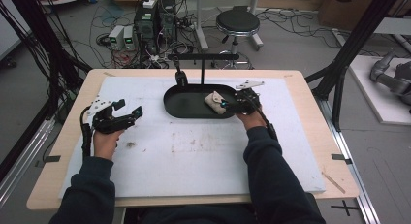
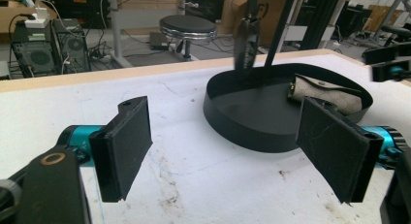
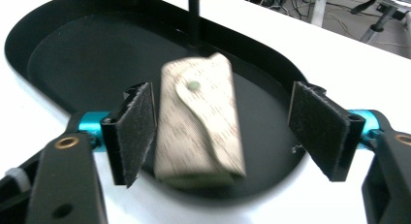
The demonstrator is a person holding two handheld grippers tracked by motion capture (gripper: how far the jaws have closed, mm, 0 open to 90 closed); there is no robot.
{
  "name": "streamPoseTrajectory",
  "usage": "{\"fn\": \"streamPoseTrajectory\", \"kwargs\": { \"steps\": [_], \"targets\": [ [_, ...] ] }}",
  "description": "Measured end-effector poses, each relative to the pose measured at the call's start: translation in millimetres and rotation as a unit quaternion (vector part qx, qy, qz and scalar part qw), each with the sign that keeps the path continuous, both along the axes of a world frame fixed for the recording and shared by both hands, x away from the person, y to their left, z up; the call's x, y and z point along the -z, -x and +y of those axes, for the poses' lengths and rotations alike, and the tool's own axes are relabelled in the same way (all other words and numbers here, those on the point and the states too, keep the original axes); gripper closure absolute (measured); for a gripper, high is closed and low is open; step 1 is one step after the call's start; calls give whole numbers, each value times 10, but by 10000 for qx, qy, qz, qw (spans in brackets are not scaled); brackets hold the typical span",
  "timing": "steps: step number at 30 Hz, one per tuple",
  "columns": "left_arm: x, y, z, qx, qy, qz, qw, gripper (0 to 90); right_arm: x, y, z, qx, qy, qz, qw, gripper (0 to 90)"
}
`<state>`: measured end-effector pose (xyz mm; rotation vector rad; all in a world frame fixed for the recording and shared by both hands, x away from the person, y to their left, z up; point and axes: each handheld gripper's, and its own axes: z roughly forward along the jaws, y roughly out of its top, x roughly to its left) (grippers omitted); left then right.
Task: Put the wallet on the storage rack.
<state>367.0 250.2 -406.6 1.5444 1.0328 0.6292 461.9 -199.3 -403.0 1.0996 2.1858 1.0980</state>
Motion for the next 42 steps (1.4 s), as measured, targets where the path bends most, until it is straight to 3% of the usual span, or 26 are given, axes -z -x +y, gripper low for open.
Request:
{"fn": "streamPoseTrajectory", "kwargs": {
  "steps": [3,5,10,19,24,30,42],
  "targets": [
    [5,-19,-9,48,97,73,9999,189,-43,113,-227,-41,-109,78,9999,207],
    [-3,-27,-17,58,175,90,9998,189,-60,212,-366,-58,-48,59,10000,205],
    [-38,-32,-43,86,94,35,9999,189,-63,485,-669,-107,69,-58,9999,201],
    [-78,-4,-55,89,17,-117,9999,189,-59,889,-1069,236,-47,-576,9980,201],
    [-84,9,-89,181,-2,-160,9997,190,-109,999,-1143,351,-119,-768,9964,201],
    [-95,30,-146,345,-60,-222,9991,190,-103,1030,-1159,437,-113,-762,9961,201],
    [-97,47,-165,377,-111,-270,9989,190,-107,1056,-1224,551,-69,-876,9946,201]
  ]
}}
